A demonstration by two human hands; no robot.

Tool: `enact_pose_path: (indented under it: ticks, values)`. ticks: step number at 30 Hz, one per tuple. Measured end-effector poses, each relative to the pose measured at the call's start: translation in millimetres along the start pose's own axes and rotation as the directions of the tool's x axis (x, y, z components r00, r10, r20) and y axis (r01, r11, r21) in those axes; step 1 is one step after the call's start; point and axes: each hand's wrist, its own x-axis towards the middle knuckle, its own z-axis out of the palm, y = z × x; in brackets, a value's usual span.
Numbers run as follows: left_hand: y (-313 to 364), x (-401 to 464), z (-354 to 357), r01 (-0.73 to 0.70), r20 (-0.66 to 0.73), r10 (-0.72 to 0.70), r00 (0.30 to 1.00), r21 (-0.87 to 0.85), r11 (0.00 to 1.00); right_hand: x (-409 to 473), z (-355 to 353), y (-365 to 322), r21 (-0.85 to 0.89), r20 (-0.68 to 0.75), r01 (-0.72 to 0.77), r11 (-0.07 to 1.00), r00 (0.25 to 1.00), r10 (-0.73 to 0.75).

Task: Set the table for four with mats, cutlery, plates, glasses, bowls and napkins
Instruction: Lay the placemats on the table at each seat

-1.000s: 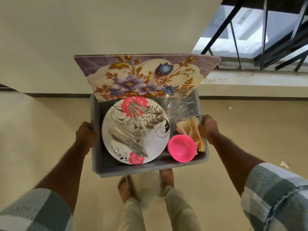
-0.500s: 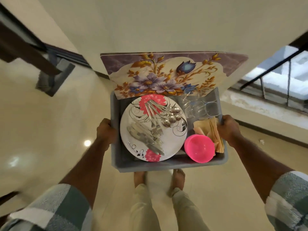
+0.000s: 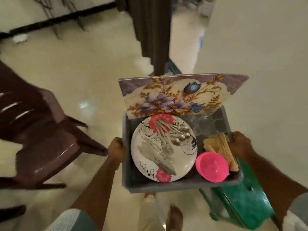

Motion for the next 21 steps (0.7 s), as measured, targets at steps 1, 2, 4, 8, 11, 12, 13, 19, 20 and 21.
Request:
enact_pose_path:
  ticks: [1,2,4,8,11,12,13,19,20,21]
  values:
    - [-10,-4,-15,0.028,-0.032,-0.029,0.999,-0.047,0.999,4,3,-22,-0.007,0.016,0.04,0.999,0.999,-0.039]
    - [-24,-6,-29,0.053,-0.065,-0.061,0.996,-0.109,0.993,6,8,-46,-0.017,0.034,0.086,0.996,0.996,-0.085]
    - [-52,-15,-63,0.128,-0.134,-0.162,0.978,-0.232,0.964,7,27,-101,-0.038,0.09,0.203,0.978,0.976,-0.199]
    - [-103,-36,-125,0.237,-0.22,-0.329,0.918,-0.36,0.902,-1,65,-212,-0.085,0.197,0.412,0.907,0.9,-0.39]
    - [-143,-51,-172,0.306,-0.266,-0.445,0.855,-0.435,0.847,-20,96,-300,-0.099,0.28,0.55,0.829,0.815,-0.507]
    - [-161,-53,-187,0.319,-0.281,-0.472,0.836,-0.45,0.834,-30,106,-331,-0.103,0.309,0.59,0.801,0.784,-0.539]
    - [-173,-57,-202,0.343,-0.289,-0.503,0.814,-0.46,0.819,-39,116,-359,-0.102,0.336,0.619,0.779,0.758,-0.559]
    - [-230,-68,-269,0.415,-0.292,-0.698,0.653,-0.633,0.653,-92,178,-514,-0.11,0.44,0.755,0.646,0.62,-0.65]
    - [-240,-67,-277,0.414,-0.276,-0.721,0.636,-0.666,0.62,-100,189,-536,-0.117,0.458,0.769,0.629,0.604,-0.653]
    - [-246,-68,-285,0.416,-0.26,-0.738,0.622,-0.689,0.593,-107,197,-555,-0.121,0.472,0.78,0.614,0.589,-0.655]
